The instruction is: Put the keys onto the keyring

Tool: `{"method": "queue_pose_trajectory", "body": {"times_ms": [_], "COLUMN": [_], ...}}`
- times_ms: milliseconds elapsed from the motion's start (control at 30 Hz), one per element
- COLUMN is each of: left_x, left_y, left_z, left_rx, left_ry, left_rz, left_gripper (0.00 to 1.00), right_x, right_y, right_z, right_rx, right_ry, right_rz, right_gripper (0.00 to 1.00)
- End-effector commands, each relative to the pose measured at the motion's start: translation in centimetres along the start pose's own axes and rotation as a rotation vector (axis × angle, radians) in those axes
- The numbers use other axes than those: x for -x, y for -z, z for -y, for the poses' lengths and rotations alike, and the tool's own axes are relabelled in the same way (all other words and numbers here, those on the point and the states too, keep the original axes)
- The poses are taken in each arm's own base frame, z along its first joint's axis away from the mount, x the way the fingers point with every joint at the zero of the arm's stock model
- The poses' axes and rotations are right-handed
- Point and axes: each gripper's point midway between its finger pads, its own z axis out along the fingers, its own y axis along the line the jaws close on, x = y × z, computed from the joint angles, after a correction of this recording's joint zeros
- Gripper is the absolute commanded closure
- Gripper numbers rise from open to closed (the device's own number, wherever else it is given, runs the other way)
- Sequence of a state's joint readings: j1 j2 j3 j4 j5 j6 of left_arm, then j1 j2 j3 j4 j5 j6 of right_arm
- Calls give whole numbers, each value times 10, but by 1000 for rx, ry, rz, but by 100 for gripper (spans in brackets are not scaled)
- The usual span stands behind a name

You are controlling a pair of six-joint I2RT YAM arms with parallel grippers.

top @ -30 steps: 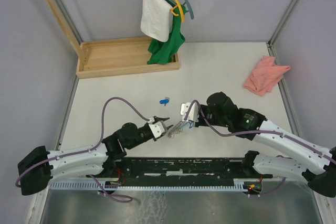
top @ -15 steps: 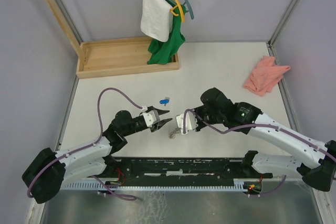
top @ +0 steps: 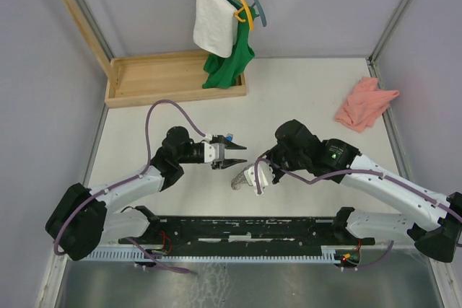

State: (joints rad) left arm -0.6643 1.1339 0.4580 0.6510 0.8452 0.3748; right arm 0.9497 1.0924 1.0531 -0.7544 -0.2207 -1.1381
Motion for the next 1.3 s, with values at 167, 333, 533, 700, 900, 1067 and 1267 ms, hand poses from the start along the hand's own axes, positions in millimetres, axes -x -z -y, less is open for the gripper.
{"method": "queue_pose_trajectory", "body": {"times_ms": [167,333,533,700,900,1067,1267], "left_x": [-1,-3,-4,-2,-4,-1,3], "left_y": [-16,-22,-28,-30,-31,-31,-32], "left_z": [7,9,8,9,12,13,14], "left_rx": [-225,-283,-338,-378,-412,-430,-449], "left_ry": [-36,1,35,64,88,101,120], "left_rz": [29,37,28,32,22,33,42], "left_gripper": [53,53,54,56,60,66,74], "right_x": [25,26,27,28,29,29,29], "right_y": [16,16,15,12,11,11,7], "right_z": [29,28,28,28,28,28,29], "right_rx": [-96,-97,-99,-98,-98,-96,-89], "right_ry": [92,94,96,98,100,99,95], "right_rz": [87,90,94,99,102,100,99], "right_gripper": [99,99,99,99,99,99,99]}}
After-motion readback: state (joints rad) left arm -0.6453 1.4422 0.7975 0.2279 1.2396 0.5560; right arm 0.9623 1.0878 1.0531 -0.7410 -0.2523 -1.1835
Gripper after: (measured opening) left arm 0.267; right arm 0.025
